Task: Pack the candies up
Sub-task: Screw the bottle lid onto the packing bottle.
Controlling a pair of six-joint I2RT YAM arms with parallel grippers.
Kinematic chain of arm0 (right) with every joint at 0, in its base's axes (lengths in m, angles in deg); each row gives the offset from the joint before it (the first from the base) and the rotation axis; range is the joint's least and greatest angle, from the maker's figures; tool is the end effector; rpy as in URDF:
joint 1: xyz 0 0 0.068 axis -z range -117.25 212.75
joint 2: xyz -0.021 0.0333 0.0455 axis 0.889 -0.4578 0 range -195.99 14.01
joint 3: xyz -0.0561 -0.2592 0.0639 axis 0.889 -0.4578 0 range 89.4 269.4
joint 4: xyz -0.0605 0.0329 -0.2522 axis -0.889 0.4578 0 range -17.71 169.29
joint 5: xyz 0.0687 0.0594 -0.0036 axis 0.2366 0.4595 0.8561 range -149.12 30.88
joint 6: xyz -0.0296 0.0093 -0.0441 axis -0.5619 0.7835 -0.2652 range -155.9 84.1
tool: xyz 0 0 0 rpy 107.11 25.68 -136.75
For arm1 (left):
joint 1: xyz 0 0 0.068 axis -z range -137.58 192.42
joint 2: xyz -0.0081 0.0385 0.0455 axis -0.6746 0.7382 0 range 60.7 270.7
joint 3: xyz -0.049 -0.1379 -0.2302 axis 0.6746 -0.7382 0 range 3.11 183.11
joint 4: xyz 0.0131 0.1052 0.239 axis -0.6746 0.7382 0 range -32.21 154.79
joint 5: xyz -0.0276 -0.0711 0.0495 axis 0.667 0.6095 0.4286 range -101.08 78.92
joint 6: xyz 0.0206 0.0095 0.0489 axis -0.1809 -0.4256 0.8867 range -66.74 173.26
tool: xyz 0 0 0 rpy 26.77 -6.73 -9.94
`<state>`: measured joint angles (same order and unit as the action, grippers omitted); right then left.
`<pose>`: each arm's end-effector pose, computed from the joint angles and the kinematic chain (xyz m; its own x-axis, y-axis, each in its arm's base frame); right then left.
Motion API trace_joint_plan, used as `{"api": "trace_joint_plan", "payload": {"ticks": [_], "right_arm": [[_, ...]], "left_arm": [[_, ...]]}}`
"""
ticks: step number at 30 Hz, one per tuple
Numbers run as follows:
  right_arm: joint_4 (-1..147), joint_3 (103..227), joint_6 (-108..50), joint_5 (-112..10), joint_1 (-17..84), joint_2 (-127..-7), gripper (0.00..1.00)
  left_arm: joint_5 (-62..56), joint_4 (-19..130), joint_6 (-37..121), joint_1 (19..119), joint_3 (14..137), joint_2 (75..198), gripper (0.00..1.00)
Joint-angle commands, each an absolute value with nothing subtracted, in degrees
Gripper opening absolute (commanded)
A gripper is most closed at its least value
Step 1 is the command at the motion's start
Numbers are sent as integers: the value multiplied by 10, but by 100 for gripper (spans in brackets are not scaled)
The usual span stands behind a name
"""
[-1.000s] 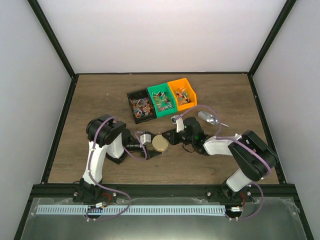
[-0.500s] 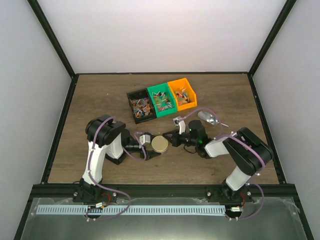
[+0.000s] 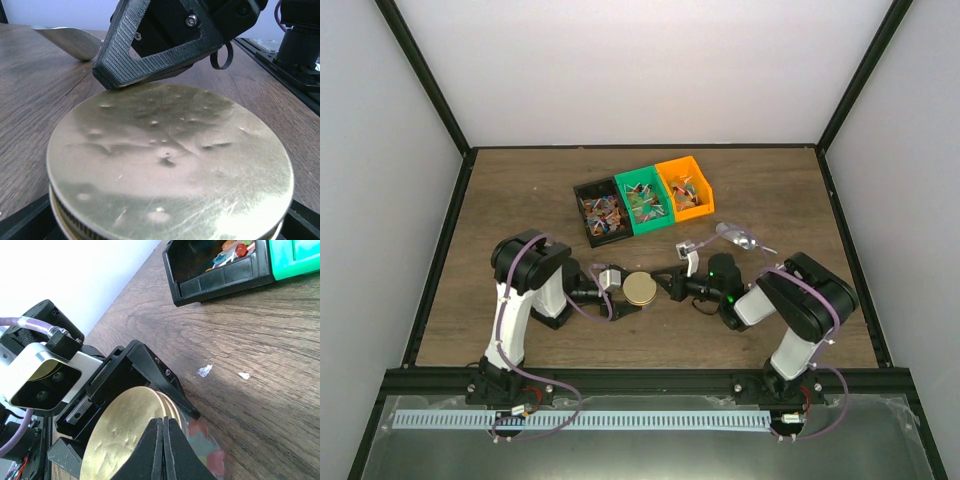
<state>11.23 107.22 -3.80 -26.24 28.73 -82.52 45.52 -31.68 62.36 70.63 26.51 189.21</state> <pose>0.2011 0.1592 0.1158 -0.6905 0.0723 -0.7198 -0.6278 0.4344 0.6459 0.2227 -0.1531 0.0427 -0.0814 0.1425 -0.9864 0.9940 0.0837 -0.0700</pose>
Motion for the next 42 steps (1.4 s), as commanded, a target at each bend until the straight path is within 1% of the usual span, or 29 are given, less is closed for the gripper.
{"api": "trace_joint_plan", "payload": {"ticks": [1,6,12,24,28,33,37,38,41,42], "right_arm": [[131,1023,-15,-104,231,-867,1],[59,1000,11,-91,215,-892,1],[11,977,27,-88,198,-900,1],[-50,954,53,-106,166,-927,1],[-55,944,61,-133,170,-909,1],[-7,951,69,-151,216,-842,1],[143,982,46,-210,256,-762,5],[177,991,37,-228,261,-742,7],[269,1024,8,-280,268,-699,22],[294,1038,0,-296,270,-697,25]], "left_arm": [[299,-437,494,698,208,1999,85],[295,-437,493,698,208,2000,85],[293,-437,489,698,210,1998,85],[296,-437,494,698,205,1993,85],[306,-437,510,698,198,1992,85],[314,-438,536,698,187,1996,86],[319,-438,552,697,181,1998,86],[323,-438,554,696,181,1998,86],[333,-438,557,695,183,2002,87],[337,-438,558,694,185,2003,86]]}}
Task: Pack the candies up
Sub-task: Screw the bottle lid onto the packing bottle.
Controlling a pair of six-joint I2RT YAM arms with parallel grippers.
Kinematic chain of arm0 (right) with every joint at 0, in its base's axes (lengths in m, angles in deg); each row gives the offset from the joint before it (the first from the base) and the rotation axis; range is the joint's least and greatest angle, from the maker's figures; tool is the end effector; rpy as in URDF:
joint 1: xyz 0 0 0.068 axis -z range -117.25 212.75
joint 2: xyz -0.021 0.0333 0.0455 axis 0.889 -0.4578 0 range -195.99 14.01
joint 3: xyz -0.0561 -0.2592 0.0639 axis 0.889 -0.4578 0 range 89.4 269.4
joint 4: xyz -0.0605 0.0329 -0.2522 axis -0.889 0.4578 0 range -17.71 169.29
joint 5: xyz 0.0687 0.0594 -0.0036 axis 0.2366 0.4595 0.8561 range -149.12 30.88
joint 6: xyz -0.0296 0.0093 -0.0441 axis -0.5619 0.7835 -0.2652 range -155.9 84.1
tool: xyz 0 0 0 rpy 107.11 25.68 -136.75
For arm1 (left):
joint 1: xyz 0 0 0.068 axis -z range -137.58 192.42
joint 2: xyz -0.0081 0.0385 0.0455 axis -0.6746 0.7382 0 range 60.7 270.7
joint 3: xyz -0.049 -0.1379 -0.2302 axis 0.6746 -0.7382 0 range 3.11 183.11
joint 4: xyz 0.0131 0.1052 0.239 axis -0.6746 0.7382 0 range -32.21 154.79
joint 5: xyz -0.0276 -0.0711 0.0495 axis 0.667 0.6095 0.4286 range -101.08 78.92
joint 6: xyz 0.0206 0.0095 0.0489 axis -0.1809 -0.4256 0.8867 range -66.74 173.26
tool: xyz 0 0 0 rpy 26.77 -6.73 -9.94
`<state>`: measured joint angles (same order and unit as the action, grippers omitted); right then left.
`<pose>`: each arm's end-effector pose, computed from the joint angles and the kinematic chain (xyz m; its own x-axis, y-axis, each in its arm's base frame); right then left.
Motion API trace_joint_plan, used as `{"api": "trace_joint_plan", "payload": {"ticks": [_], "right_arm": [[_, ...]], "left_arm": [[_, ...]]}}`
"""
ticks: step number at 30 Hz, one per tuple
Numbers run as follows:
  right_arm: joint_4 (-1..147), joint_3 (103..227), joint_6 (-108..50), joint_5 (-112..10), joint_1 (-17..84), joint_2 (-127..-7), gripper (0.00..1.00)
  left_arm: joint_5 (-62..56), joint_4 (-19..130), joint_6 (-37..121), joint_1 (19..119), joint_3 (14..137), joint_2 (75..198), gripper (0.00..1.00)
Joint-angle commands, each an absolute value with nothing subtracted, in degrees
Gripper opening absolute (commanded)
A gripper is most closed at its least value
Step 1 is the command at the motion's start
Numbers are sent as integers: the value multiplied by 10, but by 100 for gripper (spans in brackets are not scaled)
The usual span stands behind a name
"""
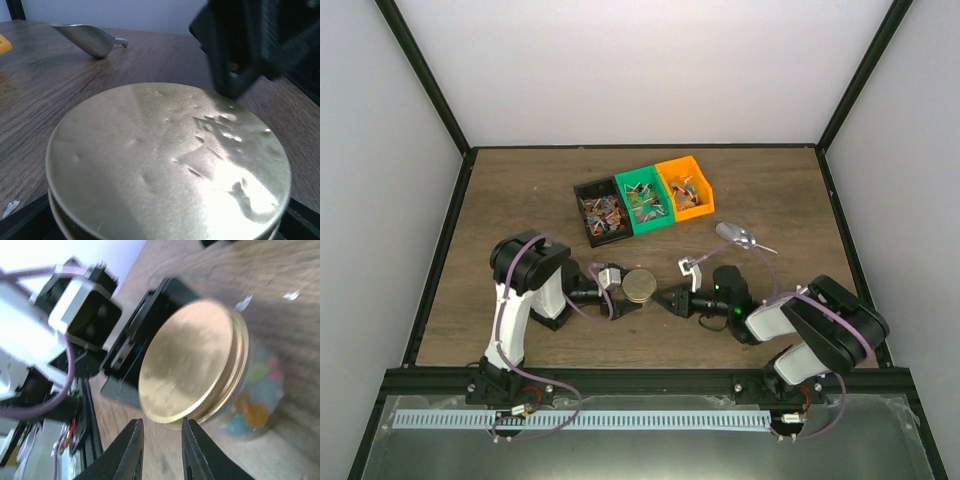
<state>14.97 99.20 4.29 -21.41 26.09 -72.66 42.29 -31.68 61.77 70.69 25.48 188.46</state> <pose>0.1594 0.1459 0.1179 -0.8083 0.0347 -0.5878 -0.5409 0.3506 0.7645 0.2208 -0.1511 0.0440 -0.0966 0.1522 -0.9836 0.9874 0.1391 -0.0754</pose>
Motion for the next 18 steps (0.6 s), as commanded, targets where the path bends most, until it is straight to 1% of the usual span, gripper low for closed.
{"api": "trace_joint_plan", "payload": {"ticks": [1,7,12,18], "right_arm": [[309,1053,-6,-304,271,-700,25],[340,1138,-30,-296,282,-765,24],[349,1183,-40,-275,283,-809,14],[348,1192,-42,-243,283,-832,6]], "left_arm": [[341,-438,557,694,187,2006,86],[355,-438,555,692,195,2013,86],[358,-438,557,686,192,2013,86],[357,-438,554,680,192,2017,86]]}}
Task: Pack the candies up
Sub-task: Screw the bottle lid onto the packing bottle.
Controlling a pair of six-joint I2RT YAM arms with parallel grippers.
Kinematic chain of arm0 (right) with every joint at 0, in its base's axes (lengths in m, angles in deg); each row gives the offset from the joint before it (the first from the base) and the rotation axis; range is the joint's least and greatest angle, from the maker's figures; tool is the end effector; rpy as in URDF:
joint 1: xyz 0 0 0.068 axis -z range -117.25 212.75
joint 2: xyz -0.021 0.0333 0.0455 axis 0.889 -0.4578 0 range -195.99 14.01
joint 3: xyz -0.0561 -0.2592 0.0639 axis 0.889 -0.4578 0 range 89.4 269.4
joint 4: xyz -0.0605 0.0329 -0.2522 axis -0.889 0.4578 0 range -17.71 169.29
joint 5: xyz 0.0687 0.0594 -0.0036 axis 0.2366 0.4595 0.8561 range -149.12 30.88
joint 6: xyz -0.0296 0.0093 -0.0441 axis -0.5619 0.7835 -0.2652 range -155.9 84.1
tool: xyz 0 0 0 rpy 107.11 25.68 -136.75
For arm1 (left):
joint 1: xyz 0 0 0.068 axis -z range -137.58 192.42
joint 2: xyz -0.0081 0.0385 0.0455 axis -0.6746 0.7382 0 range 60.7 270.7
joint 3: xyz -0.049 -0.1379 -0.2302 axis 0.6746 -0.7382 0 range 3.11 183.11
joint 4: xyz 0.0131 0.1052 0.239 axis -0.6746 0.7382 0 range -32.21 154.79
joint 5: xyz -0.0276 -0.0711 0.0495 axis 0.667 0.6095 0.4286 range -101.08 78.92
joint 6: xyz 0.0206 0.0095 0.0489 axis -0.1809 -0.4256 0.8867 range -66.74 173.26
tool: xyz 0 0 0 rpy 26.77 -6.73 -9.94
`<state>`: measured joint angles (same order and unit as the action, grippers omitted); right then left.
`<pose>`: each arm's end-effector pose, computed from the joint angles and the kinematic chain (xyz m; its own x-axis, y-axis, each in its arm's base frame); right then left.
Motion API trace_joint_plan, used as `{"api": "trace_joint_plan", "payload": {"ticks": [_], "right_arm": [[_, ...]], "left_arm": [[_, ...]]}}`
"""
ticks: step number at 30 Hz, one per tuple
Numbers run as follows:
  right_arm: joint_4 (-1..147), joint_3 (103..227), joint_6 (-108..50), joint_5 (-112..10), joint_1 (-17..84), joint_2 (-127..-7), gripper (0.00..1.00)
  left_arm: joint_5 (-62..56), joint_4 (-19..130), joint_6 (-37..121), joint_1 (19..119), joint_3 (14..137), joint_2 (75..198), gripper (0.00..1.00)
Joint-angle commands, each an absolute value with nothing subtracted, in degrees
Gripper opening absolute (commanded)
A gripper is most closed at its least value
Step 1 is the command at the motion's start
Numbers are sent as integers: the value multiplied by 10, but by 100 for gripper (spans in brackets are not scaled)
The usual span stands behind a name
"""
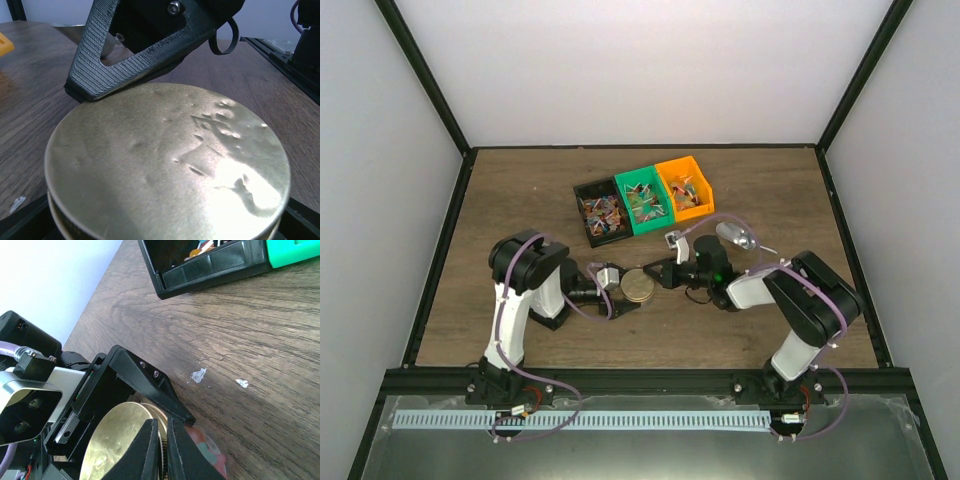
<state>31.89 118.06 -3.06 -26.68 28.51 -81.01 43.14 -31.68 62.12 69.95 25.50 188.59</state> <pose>0.2288 0.1790 0.1306 -0.7778 0.0241 -0.6281 -0.5378 0.4916 0.6849 0.2222 -0.1483 0.0436 -0.0939 0.1505 -0.9841 0.9879 0.1366 -0.0734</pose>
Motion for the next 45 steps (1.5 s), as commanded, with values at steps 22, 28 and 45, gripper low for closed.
{"api": "trace_joint_plan", "payload": {"ticks": [22,28,45], "right_arm": [[92,1028,28,-69,232,-888,1],[13,999,59,-75,197,-921,1],[92,970,54,-146,263,-788,1]], "left_arm": [[291,-437,481,679,222,2014,86],[285,-437,483,679,216,2011,86],[322,-438,527,679,192,1999,86]]}}
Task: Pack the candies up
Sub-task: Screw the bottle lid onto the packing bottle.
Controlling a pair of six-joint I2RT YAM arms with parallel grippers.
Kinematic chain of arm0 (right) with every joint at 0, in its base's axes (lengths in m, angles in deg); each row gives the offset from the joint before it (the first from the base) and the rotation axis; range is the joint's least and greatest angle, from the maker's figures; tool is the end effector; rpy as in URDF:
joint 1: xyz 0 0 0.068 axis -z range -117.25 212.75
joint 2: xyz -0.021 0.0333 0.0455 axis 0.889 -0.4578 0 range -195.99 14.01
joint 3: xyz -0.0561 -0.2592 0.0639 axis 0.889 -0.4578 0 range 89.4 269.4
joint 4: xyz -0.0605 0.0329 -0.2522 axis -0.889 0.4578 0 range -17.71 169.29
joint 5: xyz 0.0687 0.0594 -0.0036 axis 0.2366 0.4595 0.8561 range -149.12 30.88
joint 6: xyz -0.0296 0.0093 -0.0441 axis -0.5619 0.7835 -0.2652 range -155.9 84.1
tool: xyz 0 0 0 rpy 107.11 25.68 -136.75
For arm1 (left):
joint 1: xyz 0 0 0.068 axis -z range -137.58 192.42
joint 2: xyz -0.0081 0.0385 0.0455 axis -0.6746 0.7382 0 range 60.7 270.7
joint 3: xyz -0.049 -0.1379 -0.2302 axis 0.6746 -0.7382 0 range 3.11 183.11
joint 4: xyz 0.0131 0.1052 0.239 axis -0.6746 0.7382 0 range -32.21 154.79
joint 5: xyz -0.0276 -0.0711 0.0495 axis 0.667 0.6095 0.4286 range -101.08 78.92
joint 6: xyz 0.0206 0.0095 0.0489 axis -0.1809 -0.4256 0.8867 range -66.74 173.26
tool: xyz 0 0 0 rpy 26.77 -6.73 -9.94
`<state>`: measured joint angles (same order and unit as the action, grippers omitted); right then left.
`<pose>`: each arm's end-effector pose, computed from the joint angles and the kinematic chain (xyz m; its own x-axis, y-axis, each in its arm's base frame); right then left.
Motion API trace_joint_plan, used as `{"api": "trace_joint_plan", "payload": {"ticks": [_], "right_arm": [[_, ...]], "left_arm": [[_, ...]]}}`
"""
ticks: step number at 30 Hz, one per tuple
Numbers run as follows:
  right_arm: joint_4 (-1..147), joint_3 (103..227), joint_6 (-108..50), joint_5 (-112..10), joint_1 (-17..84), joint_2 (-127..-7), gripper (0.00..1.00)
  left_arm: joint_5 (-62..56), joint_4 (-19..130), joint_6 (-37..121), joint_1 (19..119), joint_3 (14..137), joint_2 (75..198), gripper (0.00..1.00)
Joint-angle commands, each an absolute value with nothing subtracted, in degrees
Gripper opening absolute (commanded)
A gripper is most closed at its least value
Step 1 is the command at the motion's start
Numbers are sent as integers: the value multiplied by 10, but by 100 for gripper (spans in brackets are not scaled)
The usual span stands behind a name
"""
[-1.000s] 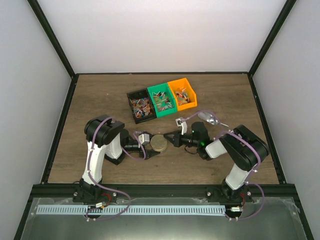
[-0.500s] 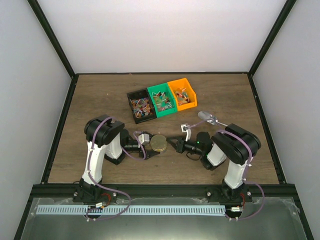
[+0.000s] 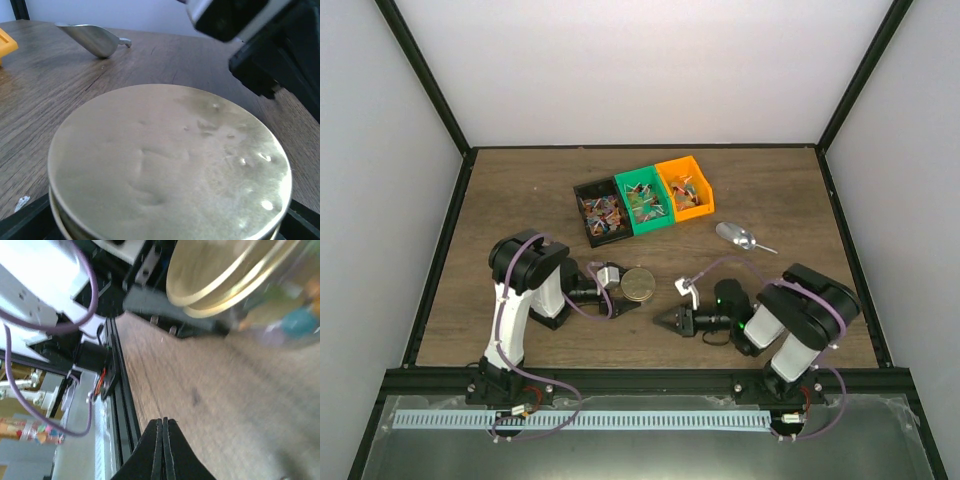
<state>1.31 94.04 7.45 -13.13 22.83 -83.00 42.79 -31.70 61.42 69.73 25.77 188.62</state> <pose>0.1322 0.1442 0.0922 -0.8620 -0.0995 -0.4970 -0.5057 0.2355 0.8300 0.2241 -0.1480 0.0438 -0.1027 0.1472 -0.9838 0.9857 0.1480 -0.0807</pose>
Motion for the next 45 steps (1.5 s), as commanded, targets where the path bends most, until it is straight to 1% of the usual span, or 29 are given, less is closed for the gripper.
{"api": "trace_joint_plan", "payload": {"ticks": [1,4,6,11,16,23,26,31,33,40,45], "right_arm": [[123,983,46,-157,271,-778,2],[178,1020,27,-174,288,-763,13],[204,1044,20,-185,308,-761,18],[255,1110,-10,-185,327,-788,19],[258,1161,-13,-169,328,-835,19],[267,1202,-20,-149,328,-874,20],[266,1210,-20,-138,328,-887,19],[224,1170,-4,-117,328,-887,7],[211,1150,-1,-109,327,-888,1],[110,1084,34,-64,325,-904,1],[78,1056,40,-56,302,-905,1]], "left_arm": [[327,-438,531,679,190,2000,86],[342,-438,537,679,188,2003,86],[347,-438,537,679,189,2008,86],[357,-438,537,679,195,2017,86],[357,-438,537,679,197,2018,86],[357,-438,536,679,201,2022,86],[356,-438,535,679,201,2022,86],[348,-438,533,678,196,2015,86],[344,-438,529,678,195,2011,86],[340,-438,511,678,203,2007,85],[330,-438,504,678,204,2005,85]]}}
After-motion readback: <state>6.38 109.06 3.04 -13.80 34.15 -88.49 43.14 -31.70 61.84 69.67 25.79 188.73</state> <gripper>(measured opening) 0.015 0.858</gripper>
